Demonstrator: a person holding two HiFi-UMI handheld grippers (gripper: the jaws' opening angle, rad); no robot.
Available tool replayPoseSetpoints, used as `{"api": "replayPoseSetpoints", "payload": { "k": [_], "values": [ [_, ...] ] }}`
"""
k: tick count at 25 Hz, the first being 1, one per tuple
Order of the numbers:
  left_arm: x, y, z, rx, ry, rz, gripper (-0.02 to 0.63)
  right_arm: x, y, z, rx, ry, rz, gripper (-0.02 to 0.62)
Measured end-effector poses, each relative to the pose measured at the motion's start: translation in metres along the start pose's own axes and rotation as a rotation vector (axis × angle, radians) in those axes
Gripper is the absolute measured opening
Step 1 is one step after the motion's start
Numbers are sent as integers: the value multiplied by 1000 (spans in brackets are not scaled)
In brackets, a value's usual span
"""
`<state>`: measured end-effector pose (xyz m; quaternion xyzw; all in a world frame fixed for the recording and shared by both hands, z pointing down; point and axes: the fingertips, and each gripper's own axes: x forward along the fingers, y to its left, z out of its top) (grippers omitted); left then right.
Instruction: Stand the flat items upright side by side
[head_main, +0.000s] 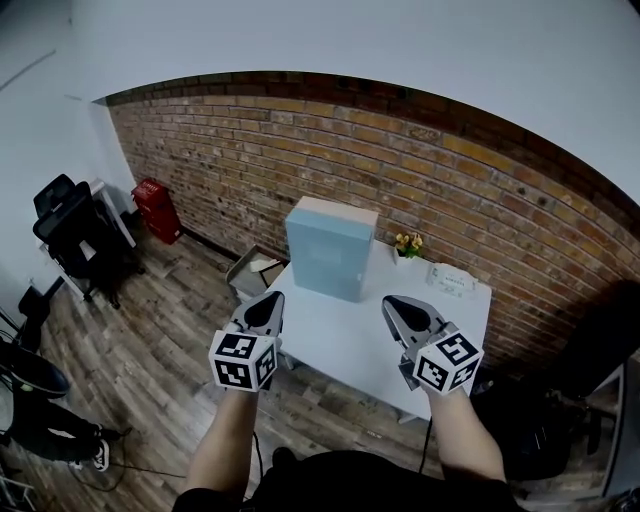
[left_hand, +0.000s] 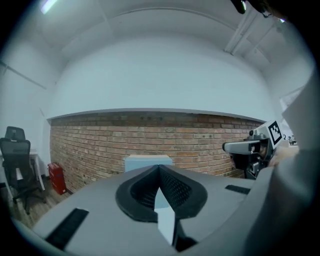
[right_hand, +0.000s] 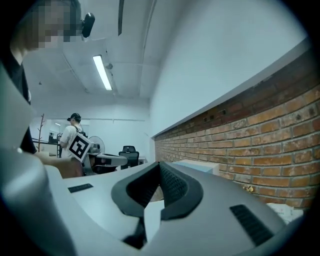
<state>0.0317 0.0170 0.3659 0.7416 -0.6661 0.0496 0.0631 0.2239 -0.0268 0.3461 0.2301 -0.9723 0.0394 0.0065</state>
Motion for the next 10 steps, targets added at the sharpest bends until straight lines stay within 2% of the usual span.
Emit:
{"api": "replayPoseSetpoints", "payload": {
  "k": [10],
  "values": [
    [-2,17,-8,-3,-6,-20,17,6,7,-1,47,-25,-54,15]
  ]
}}
